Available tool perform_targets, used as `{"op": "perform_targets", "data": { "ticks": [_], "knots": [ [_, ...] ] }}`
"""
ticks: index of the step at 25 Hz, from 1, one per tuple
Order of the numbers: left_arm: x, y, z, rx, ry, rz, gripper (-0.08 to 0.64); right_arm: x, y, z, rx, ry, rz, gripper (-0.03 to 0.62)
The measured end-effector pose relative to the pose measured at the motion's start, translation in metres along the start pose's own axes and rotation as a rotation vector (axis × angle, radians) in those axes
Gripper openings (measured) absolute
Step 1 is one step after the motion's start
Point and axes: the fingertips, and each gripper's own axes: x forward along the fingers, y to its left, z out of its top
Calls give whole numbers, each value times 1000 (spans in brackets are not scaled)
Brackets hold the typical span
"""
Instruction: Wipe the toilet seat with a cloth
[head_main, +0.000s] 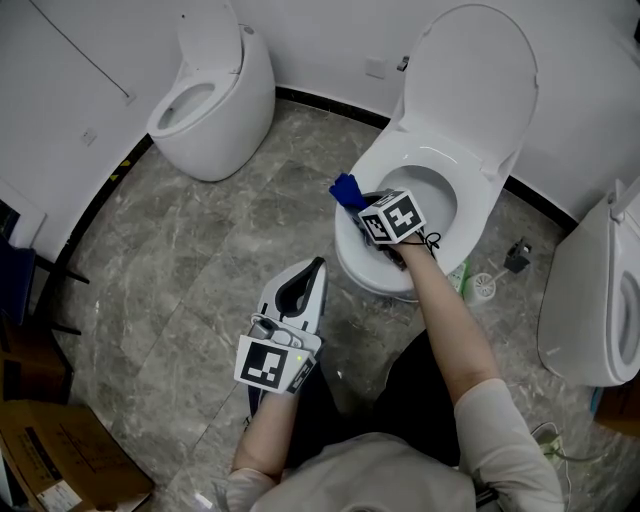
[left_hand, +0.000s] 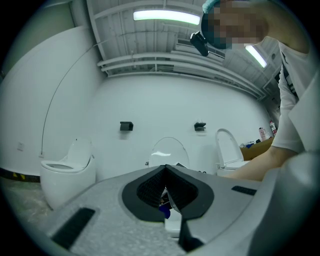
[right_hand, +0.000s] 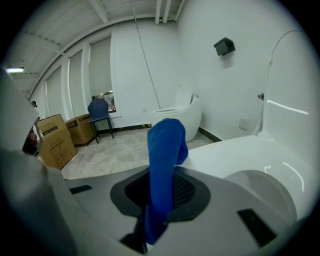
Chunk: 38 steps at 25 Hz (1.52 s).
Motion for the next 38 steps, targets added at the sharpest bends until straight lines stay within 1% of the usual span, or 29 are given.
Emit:
{"op": "perform_targets", "data": {
  "ticks": [3,8,12,17,22,28,38],
  "knots": [
    [-1,-1,0,1,-1,-4,8,-2,5,-2,2,9,11,54],
    [-3,-3,0,7,2,-2,8,-6,15,-6,-45,25,14,54],
    [-5,0,0,7,5,2,8,-8,22,-6,-45,33,39,54],
    [-5,0,-7,-1,17,5,8,-14,35,-12,-108,58,48,54],
    [-5,-3,-9,-6,22,1,8,-18,41,-17,-105,56,69,54],
    [-4,-6,-9,-3,27,-3,8,-24,48,-20,-134,69,69,54],
    [-5,-9,-9,-25,24,-14,8,-33,58,-29,-113,98,79,54]
  ]
}}
